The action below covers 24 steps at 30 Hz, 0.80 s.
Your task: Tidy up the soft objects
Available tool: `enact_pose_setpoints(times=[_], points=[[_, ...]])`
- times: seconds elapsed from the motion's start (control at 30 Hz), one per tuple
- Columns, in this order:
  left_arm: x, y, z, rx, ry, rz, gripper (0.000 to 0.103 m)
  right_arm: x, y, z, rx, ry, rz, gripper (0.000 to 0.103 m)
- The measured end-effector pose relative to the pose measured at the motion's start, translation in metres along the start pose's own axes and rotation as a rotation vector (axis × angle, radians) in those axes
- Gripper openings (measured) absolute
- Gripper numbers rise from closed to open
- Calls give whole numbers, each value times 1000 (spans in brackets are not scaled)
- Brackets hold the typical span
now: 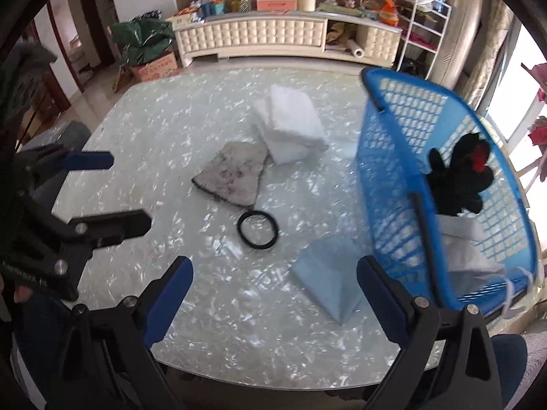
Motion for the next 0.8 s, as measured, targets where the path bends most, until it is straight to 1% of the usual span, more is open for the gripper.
enact_pose_setpoints(times=[0.13,0.23,0.4,0.5,0.6,0.7,0.8], points=[[-16,4,-10,-24,11,-18,102,-16,6,-8,20,12,-35,97],[-29,6,-21,-7,27,-41,102,-27,13,-8,25,27,-70,97],[-49,4,-37,26,45,-57,102,-48,23,2,-13,50,-132,97],[-61,0,-46,37,44,-69,102,-60,27,14,-67,64,-166,97],[-72,-5,-49,21,37,-84,102,-71,33,24,-142,64,-199,97],[-80,-14,-51,8,22,-87,102,-74,36,33,-178,90,-196,97],[-92,-24,-54,19,27,-99,102,-78,37,44,-230,98,-197,92]])
Point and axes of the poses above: each gripper's, at about its wrist camera, not at the fingertips, and x roughly against the way its jaws point, z to its right, y to its underside, the point moved 9 cm from there along -x, roughly the way its jaws point, and after that the axes turned 7 degrees about -x, right-handed, at the moved point
